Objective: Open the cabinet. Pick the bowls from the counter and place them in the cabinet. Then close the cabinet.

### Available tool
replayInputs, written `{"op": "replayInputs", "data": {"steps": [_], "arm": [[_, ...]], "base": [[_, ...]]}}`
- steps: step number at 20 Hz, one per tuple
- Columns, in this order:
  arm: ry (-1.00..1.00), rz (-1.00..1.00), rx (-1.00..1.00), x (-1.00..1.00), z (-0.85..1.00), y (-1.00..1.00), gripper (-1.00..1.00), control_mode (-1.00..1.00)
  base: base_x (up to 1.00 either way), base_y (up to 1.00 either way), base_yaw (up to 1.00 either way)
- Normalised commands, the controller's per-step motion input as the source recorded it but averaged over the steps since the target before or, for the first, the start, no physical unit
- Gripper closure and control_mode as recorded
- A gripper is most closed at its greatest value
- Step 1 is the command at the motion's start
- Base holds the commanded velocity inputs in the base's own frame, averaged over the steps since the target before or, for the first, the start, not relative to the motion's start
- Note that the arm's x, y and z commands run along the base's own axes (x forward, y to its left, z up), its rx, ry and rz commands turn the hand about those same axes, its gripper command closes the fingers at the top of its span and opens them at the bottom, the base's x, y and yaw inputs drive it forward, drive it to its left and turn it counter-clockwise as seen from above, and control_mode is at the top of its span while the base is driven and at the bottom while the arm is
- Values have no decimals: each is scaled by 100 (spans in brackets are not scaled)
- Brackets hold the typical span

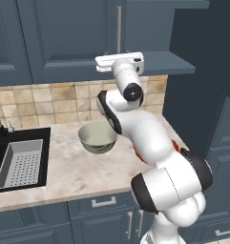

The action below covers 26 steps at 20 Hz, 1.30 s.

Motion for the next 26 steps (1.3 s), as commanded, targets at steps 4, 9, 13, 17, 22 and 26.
{"op": "replayInputs", "data": {"steps": [4,9,13,17,22,26], "arm": [[0,-20,0,38,-13,86,100,-100],[0,-22,0,41,-22,98,100,-100],[4,-17,1,61,-30,81,100,-100],[16,0,12,8,-8,12,100,-100],[1,24,14,-98,15,7,100,-100],[0,37,5,-100,17,37,100,-100]], "base": [[0,0,0],[0,0,0],[0,0,0],[0,0,0],[0,0,0],[0,0,0]]}}
